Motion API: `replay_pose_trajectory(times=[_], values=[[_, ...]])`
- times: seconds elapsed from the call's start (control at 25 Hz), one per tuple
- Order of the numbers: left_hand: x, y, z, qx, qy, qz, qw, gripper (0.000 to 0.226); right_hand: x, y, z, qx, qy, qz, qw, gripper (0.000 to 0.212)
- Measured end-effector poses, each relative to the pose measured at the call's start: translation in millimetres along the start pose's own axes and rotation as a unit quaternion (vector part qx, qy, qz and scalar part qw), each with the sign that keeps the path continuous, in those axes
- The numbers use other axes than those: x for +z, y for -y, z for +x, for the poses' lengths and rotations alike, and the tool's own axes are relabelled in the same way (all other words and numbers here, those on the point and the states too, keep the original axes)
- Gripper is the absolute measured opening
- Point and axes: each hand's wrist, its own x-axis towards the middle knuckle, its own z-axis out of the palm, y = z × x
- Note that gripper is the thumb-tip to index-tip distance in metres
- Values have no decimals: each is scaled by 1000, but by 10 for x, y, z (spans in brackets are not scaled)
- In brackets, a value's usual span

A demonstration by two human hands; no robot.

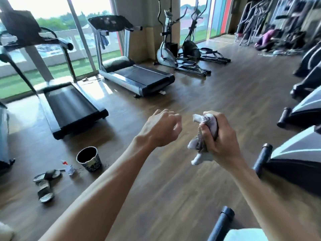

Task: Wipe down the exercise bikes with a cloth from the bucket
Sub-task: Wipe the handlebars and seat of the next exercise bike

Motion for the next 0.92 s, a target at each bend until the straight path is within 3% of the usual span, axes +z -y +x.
replay_pose_trajectory(times=[0.28, 0.44, 0.52, 0.64, 0.72, 0.8, 0.92], values=[[695, 154, 2215, 176, 18, -69, 982, 21, -237, -1056, 1084, 27, -142, -80, 986, 48], [1103, -165, 3253, 273, 49, -206, 938, 27, -433, -1520, 1493, 68, -223, -171, 957, 48], [1239, -473, 3649, 305, 102, -349, 880, 29, -604, -1726, 1641, 110, -269, -208, 934, 47], [1440, -1061, 4085, 330, 291, -514, 737, 28, -994, -2050, 1907, 248, -414, -179, 857, 34], [1602, -1427, 4276, 383, 322, -517, 695, 22, -1268, -2272, 2017, 269, -485, -154, 818, 20], [1796, -1831, 4512, 429, 326, -521, 662, 23, -1580, -2455, 1984, 275, -512, -163, 797, 22], [2018, -2374, 4865, 440, 384, -556, 591, 30, -1943, -2384, 1855, 333, -464, -142, 808, 29]])
